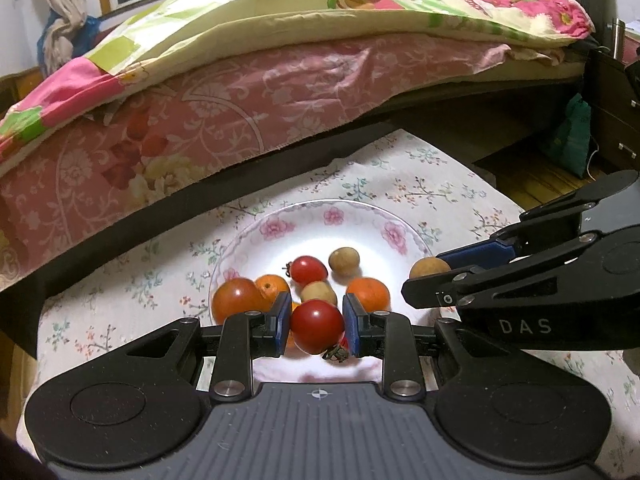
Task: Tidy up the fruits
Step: 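Lower both held fruits over the white plate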
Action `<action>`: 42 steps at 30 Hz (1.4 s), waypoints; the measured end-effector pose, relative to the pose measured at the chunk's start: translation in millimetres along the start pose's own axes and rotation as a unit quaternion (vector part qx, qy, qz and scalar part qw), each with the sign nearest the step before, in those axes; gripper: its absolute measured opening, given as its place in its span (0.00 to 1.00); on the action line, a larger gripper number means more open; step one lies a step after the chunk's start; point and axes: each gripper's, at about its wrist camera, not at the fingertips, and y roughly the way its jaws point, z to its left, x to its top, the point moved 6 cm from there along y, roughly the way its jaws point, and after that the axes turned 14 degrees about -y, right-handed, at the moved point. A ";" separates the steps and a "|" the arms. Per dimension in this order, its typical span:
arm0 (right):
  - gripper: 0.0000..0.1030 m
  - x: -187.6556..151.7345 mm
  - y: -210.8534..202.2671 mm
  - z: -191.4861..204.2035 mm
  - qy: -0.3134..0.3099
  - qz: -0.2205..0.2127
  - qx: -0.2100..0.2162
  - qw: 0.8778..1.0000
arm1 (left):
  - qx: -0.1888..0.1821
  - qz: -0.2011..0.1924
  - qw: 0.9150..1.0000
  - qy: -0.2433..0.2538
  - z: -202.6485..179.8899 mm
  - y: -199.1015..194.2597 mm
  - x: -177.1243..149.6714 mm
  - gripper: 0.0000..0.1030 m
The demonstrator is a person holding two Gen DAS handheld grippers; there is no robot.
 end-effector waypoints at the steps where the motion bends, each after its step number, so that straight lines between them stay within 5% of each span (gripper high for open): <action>1: 0.27 1.6 2.8 -2.7 0.003 0.000 0.001 1.000 | 0.001 0.001 1.000 0.000 0.4 2.5 1.3 0.34; 42: 0.28 11.1 48.1 -25.6 0.038 0.002 0.026 0.999 | 0.020 0.016 1.000 0.012 12.4 43.9 15.2 0.34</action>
